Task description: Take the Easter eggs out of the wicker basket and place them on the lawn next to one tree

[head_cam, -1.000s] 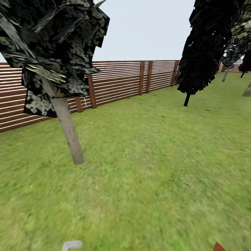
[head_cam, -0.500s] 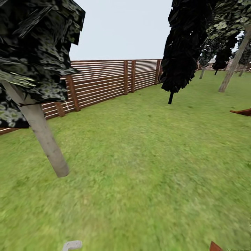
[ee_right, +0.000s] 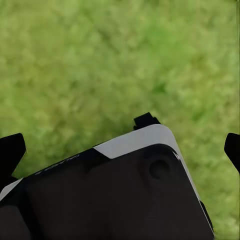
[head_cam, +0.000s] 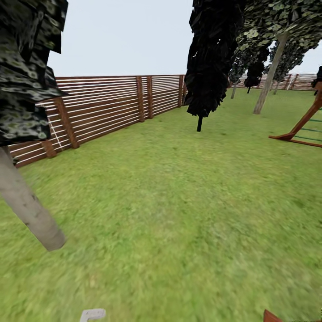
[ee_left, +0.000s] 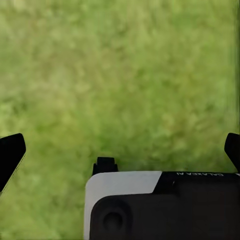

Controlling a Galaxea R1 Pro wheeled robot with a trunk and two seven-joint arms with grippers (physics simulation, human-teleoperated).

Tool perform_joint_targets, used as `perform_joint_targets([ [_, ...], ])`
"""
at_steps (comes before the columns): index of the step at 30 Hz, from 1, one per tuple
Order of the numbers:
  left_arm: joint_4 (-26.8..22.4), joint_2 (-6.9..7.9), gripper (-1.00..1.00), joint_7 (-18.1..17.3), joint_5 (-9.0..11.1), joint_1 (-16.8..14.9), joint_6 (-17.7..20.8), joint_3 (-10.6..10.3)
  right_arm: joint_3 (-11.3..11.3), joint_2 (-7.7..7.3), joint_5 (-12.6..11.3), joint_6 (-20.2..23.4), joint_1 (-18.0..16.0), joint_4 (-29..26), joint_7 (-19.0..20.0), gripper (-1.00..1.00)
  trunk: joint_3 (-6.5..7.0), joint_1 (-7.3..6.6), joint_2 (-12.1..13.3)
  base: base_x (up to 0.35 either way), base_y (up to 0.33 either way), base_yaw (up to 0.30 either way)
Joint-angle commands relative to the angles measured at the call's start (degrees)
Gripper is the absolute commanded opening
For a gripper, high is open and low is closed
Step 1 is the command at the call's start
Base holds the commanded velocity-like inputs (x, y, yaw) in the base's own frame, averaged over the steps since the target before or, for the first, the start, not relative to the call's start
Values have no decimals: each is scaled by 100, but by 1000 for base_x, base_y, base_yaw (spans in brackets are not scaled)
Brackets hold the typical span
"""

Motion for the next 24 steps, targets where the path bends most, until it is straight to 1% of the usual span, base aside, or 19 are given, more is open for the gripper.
perform_joint_targets([
  [1,5,1,100,-31,-4,-4,-15,47,-29,5,-10,24,-3,-12,-14,100,-12,6,-9,325,5,-278],
  [8,5,1,100,-31,-4,1,-18,51,-29,7,-10,24,-3,-12,-14,100,-30,6,-9,325,27,-278],
  [14,5,3,100,-31,-4,1,-18,52,-29,42,-7,24,-3,-12,-14,100,-48,6,-9,325,106,-278],
  [24,5,9,100,-31,-4,3,-18,53,-29,49,-2,24,-3,-12,-14,100,-83,6,-9,317,126,-273],
])
